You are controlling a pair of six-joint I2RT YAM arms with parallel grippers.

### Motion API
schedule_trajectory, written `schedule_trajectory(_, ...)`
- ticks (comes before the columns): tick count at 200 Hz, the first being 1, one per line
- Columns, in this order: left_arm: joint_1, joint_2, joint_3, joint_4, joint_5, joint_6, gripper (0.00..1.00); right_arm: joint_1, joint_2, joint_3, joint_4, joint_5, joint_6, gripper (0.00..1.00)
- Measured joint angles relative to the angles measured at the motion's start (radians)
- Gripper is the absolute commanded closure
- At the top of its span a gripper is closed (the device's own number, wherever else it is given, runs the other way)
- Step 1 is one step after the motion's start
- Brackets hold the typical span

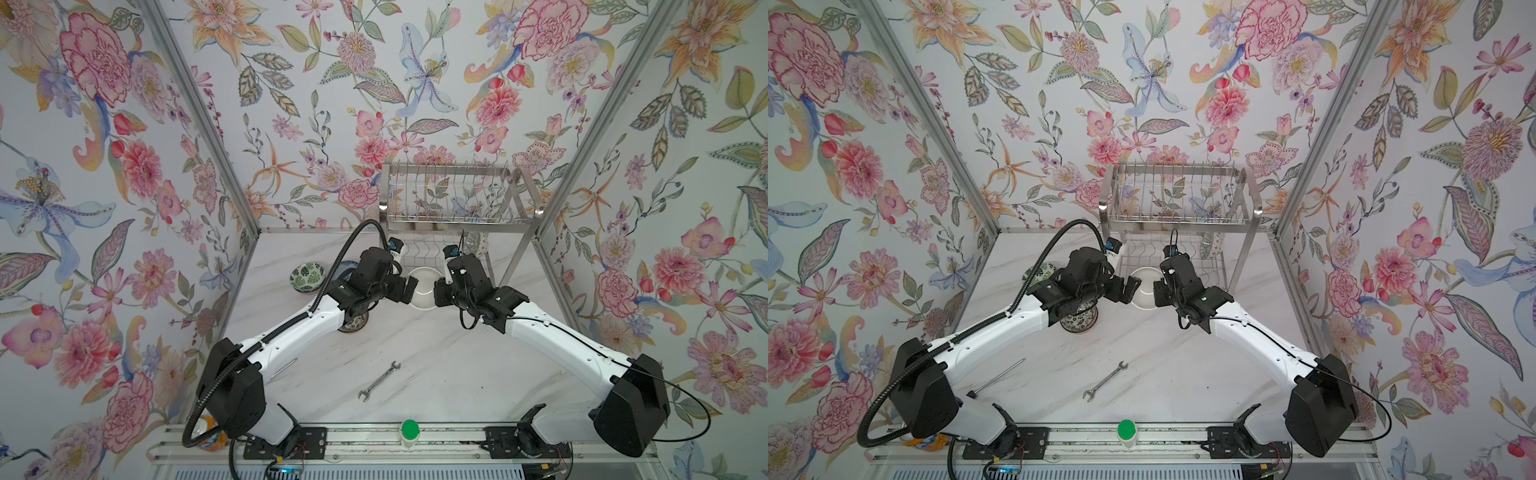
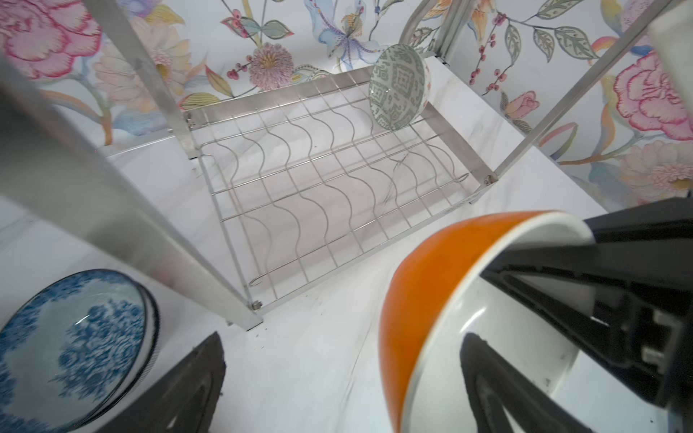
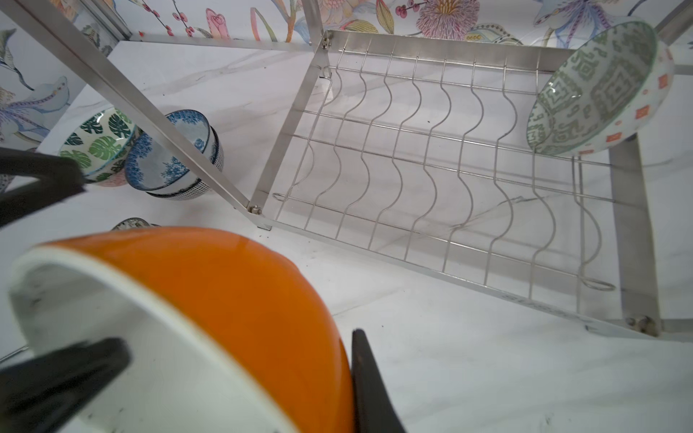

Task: Load bowls into a dish rack
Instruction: Place the bowl in the dish rack.

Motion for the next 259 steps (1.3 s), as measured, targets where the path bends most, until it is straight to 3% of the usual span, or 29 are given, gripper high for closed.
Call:
schedule_trajectory(25,0.043,-0.130,-0.019,-0.044,-0.083,0.035,0.01,-0.003,0.001,-0.013,-0.008,0.048,-0.111,1.00)
schedule_trajectory(47,0.133,-0.230,-0.056,-0.058,-0.125,0.052,0.01,-0.003,0.017,-0.013,-0.002,0.113,-0.227,1.00)
schedule_trajectory(83,0.246,-0.277,-0.109,-0.088,-0.143,0.056,0.01,0.003,0.141,0.029,0.032,0.308,-0.455,1.00)
schedule_trajectory(134,0.253,-0.277,-0.118,-0.101,-0.142,0.064,0.01,0.003,0.302,0.115,0.173,0.535,-0.751,1.00)
schedule_trajectory(181,0.259,-0.277,-0.118,-0.101,-0.142,0.078,0.01,-0.001,0.465,0.153,0.499,0.703,-1.098,1.00)
schedule_trajectory(220,0.267,-0.277,-0.119,-0.101,-0.142,0.081,0.00,-0.052,0.570,0.161,0.752,0.745,-1.332,1.00)
schedule_trajectory(259,0.275,-0.277,-0.126,-0.101,-0.142,0.082,0.01,-0.109,0.650,0.290,0.795,0.766,-1.405,1.00)
